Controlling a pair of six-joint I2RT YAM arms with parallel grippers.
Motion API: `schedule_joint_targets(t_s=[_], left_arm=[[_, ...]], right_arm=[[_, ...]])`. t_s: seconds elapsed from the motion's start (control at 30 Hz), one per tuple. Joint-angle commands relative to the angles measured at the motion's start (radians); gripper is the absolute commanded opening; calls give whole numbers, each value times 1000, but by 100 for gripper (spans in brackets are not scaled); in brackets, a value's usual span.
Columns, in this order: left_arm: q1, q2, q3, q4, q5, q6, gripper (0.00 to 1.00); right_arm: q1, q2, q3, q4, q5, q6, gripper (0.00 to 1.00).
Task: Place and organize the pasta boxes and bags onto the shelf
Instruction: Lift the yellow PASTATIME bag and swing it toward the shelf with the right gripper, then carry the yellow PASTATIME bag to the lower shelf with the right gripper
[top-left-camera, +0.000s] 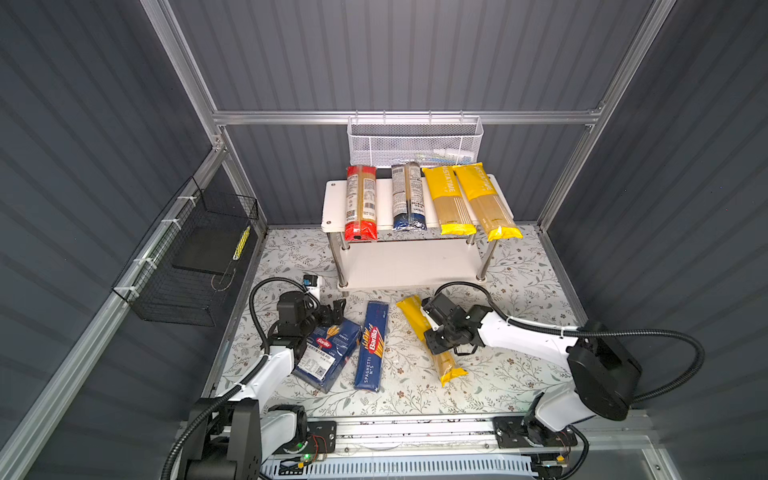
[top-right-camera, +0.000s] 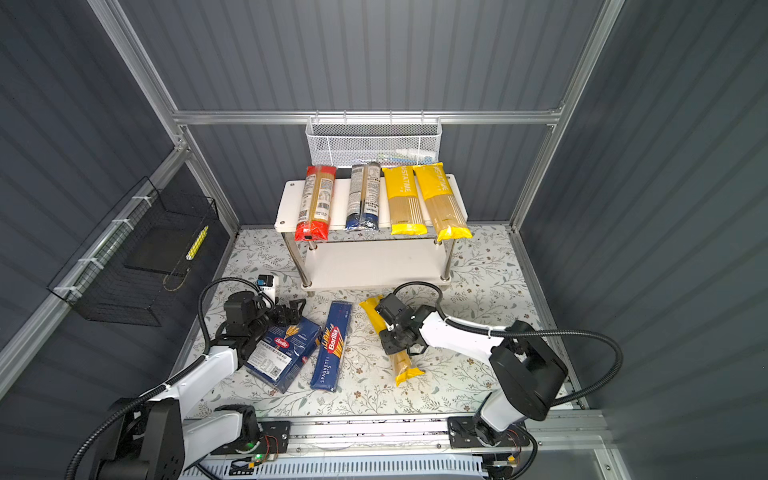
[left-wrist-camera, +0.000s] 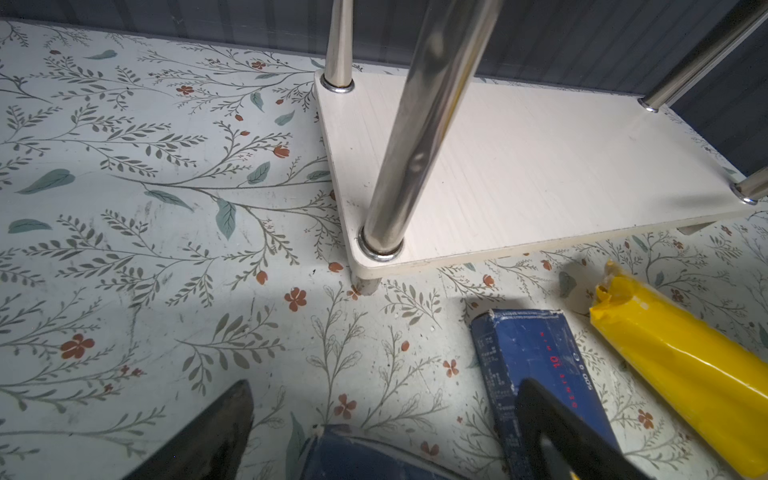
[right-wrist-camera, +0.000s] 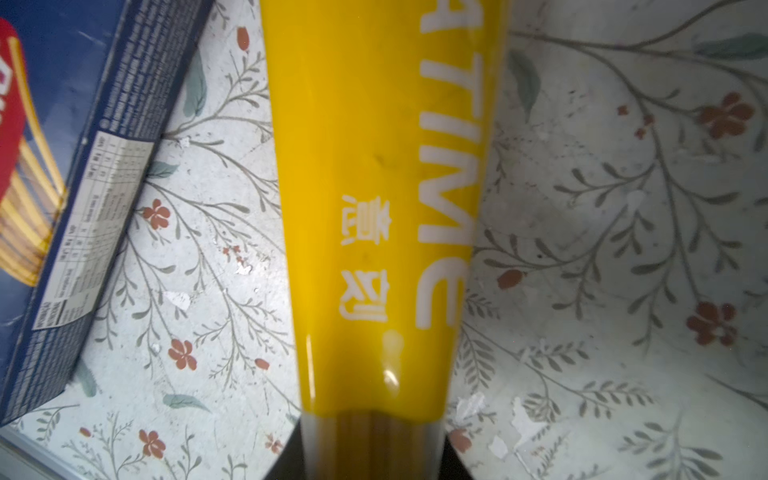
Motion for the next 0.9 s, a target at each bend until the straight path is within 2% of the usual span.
schedule_joint_targets(t_s=[0.0,0.4,0.53,0.87], left_arm=[[4,7,26,-15,2,8,99],[4,8,28,-17,2,8,99],[4,4,26,-15,-2,6,99],[4,10,29,-17,1,9,99]], right_arm=[[0,-91,5,93,3,11,11],[-106,-243,8,46,-1,42,8],[-176,-247,27,18,-47,13,11],[-302,-206,49,48,7,-18,10]])
